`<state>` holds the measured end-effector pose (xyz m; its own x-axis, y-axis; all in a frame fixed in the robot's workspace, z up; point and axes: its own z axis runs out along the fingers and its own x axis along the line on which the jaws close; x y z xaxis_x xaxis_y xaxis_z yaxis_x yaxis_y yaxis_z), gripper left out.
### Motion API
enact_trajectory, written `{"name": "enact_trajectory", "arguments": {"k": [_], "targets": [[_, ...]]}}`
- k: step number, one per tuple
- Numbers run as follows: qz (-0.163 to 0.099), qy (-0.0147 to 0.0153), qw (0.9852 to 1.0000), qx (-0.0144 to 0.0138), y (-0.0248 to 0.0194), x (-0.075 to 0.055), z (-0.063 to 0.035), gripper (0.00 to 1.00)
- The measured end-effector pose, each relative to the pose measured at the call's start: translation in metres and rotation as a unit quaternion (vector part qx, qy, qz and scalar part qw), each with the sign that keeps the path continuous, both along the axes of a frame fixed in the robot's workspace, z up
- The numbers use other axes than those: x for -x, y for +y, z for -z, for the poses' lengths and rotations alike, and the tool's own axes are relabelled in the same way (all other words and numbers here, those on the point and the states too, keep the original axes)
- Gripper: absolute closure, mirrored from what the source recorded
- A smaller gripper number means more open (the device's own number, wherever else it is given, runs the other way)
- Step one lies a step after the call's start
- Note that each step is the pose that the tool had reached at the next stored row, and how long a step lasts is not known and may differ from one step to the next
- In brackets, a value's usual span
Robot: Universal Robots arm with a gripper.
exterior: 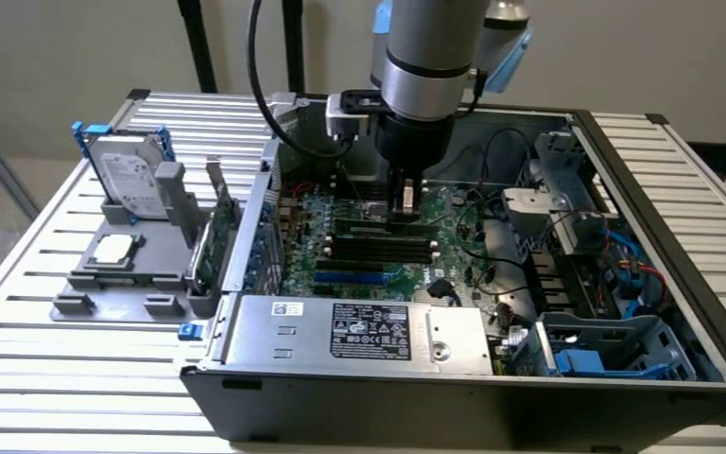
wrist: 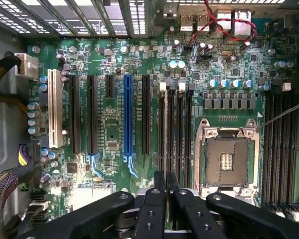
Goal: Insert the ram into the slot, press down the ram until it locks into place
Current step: 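Insert the ram into the slot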
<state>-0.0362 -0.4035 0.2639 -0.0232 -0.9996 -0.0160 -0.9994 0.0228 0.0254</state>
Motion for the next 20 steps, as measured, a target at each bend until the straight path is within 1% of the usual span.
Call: {"name": "enact_trajectory", "arguments": {"k": [4, 8, 10, 13, 18, 20], "targets": [[0.000, -0.0003, 1.0000, 0.0001, -0.0003, 0.000, 0.0070, 0.87], [0.000, -0.0013, 1.0000, 0.0005, -0.0004, 0.001, 0.0133, 0.87], [0.000, -0.0015, 1.0000, 0.0009, -0.0004, 0.001, 0.0148, 0.87], [0.000, -0.0019, 1.0000, 0.0022, -0.0004, 0.001, 0.0175, 0.87], [-0.003, -0.0031, 1.0000, 0.0054, -0.0004, 0.001, 0.0197, 0.87], [-0.004, -0.0036, 1.0000, 0.0058, -0.0005, 0.001, 0.0198, 0.87]]}}
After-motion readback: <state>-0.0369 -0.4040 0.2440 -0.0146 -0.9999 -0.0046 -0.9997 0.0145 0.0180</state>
